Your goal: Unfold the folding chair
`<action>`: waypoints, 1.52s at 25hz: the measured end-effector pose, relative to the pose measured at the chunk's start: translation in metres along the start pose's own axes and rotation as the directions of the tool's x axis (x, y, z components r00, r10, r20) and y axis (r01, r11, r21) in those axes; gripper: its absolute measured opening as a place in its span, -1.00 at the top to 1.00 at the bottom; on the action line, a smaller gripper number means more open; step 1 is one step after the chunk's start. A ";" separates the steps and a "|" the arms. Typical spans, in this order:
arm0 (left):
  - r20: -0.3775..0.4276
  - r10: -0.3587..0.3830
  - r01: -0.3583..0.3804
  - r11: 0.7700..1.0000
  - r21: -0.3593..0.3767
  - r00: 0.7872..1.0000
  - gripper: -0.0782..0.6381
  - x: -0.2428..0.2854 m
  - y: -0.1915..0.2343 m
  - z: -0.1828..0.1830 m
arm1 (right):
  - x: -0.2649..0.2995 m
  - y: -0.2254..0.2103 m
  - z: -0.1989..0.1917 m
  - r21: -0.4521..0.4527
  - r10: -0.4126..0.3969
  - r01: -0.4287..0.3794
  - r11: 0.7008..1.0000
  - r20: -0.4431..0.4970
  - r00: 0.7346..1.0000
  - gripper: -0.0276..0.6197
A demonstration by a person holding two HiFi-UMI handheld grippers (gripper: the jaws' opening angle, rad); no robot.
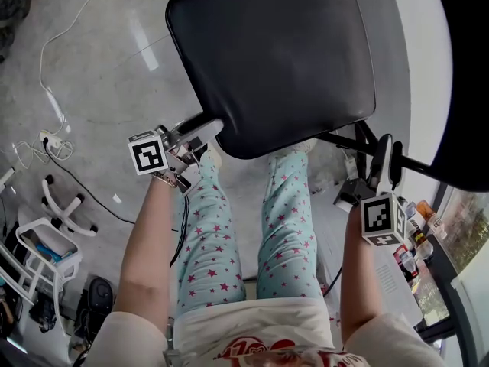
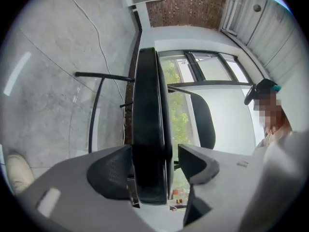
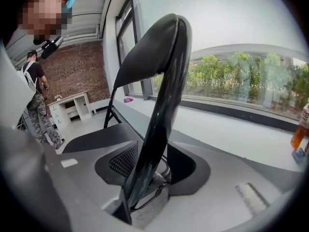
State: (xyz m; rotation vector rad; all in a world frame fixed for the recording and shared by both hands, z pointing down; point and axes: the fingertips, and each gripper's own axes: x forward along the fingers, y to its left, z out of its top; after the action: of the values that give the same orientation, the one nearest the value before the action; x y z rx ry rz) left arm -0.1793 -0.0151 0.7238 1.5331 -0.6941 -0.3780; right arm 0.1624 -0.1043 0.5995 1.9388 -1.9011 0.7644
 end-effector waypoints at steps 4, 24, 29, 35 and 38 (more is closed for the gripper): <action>0.034 0.159 -0.162 0.979 0.120 0.987 -0.02 -0.022 -0.006 0.008 | -0.013 0.004 -0.008 0.018 -0.004 0.005 1.000 -0.023 1.000 0.22; 0.228 0.096 -0.186 0.890 0.415 0.969 0.14 -0.009 -0.315 0.042 | -0.122 0.118 0.132 -0.125 0.277 -0.276 0.953 -0.007 0.961 0.47; 0.270 0.064 -0.203 0.825 0.528 0.961 0.47 -0.012 -0.385 0.061 | -0.147 0.185 0.199 -0.173 0.444 -0.423 0.889 0.103 0.890 0.53; 0.312 0.038 -0.231 0.756 0.613 0.949 0.68 -0.021 -0.437 0.080 | -0.178 0.256 0.231 -0.290 0.598 -0.548 0.785 0.122 0.792 0.64; 0.327 0.020 -0.241 0.720 0.651 0.945 0.77 -0.024 -0.456 0.088 | -0.195 0.283 0.246 -0.388 0.654 -0.568 0.726 0.136 0.744 0.71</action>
State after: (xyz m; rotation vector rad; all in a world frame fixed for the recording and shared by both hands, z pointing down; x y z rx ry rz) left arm -0.1627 -0.0841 0.2639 2.1359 -1.2832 -0.2510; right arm -0.0746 -0.1034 0.2497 1.2328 -2.6974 0.3007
